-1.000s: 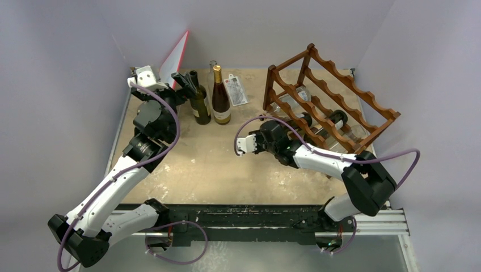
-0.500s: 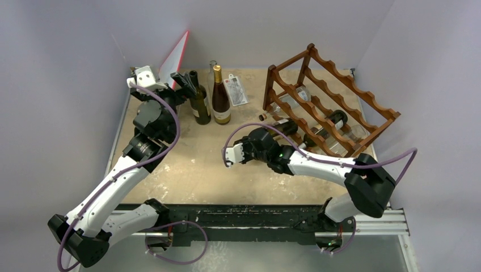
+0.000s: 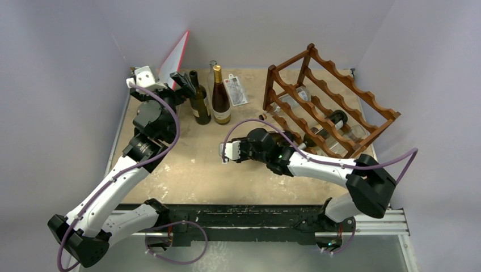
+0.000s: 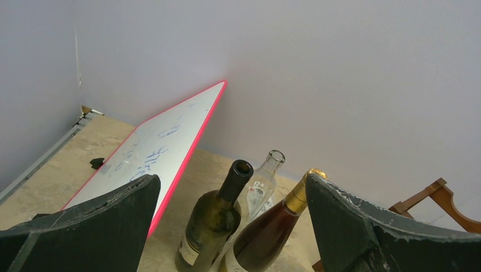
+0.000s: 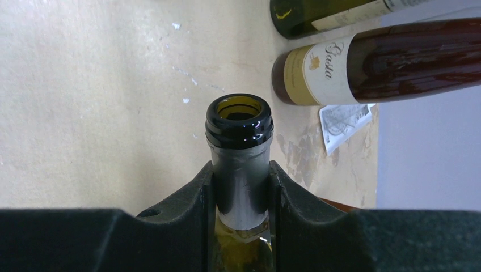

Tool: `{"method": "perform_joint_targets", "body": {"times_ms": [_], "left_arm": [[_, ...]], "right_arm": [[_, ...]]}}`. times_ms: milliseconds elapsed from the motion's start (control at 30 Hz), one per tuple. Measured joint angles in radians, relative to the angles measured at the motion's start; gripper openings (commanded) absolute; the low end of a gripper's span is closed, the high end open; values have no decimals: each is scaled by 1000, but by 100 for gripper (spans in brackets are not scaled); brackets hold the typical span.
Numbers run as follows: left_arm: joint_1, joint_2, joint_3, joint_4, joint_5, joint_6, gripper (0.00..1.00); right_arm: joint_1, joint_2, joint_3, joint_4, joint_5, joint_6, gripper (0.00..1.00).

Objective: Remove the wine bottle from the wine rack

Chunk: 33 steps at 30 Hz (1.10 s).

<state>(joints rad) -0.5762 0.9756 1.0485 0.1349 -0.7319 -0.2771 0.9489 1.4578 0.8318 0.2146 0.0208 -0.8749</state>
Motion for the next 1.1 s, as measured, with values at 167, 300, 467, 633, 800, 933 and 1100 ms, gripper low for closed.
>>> {"method": "perform_joint_targets", "body": {"times_ms": [167,300,467,633,800,933,1100], "left_arm": [[0,-2,0,0,-8,1,100],[1,-12,0,0,-13,7,100],[6,-27,0,0,-20,8,100],[6,-28,0,0,-29,9,100],[6,-28,0,1,-35,11,100],[13,-31,0,3,-40,14,100],[27,-52,-8,13,-51,27,100]], "right_arm": [[0,-14,0,53,-24,77,0],[-1,-48,0,137,-23,169,0],[-1,-53,0,300,-35,277,0],[-9,25,31,472,-55,382,0],[-22,145,105,613,-90,474,0],[-29,237,168,709,-104,536,0],[-35,341,263,776,-114,584,0]]}}
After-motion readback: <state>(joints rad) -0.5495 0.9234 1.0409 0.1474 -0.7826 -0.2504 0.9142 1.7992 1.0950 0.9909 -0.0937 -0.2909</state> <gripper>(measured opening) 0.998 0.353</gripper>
